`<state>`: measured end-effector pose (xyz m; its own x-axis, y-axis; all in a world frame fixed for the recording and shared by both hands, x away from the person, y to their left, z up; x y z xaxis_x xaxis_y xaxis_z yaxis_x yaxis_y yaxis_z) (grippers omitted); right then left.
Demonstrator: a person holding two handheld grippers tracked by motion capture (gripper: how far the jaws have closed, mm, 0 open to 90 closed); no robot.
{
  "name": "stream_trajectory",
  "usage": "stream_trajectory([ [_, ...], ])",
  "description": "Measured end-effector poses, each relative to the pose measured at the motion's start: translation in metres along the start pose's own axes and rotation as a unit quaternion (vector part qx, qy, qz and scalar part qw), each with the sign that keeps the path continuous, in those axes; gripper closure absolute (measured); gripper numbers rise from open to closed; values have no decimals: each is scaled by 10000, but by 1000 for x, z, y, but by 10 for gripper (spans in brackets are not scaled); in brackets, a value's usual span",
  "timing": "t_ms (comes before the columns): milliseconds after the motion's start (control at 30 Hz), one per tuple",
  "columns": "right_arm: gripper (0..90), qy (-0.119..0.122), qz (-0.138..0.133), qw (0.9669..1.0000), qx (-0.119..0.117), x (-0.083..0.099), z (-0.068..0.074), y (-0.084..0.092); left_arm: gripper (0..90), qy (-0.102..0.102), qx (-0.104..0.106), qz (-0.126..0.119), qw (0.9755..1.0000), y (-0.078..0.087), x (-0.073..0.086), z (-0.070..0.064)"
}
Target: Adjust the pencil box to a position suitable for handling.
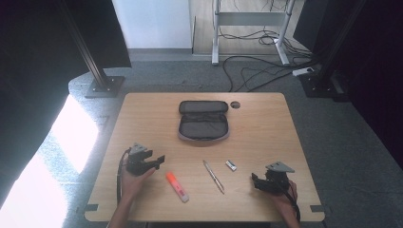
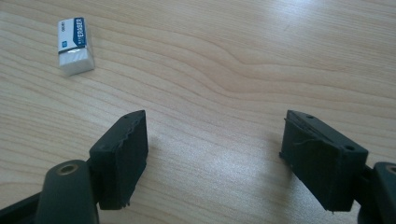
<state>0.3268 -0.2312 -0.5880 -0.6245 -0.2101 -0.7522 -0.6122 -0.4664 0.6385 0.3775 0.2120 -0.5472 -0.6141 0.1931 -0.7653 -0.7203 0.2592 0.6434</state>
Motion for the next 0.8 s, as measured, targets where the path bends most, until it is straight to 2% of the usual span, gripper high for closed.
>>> stream_trajectory([
  [433, 225, 3, 4, 10000, 6, 0, 0, 0, 353, 148, 64, -42, 9999, -1, -23, 4],
  [800, 225, 3, 2, 10000, 7, 0, 0, 0, 356, 182, 89, -70, 9998, -8, -43, -1],
])
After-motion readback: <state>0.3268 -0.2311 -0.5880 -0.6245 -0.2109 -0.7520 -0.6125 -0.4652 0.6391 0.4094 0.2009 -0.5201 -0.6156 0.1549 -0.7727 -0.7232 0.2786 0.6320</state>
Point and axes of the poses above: each handheld gripper's, and its own axes: y roughly backward along the jaws, x roughly out of its underside, z roughly to its left, the point moved 5 cm from there along -y, roughly forward along the jaws, and after that the axes turned 13 degrees about -x, right-handed, at the moved point
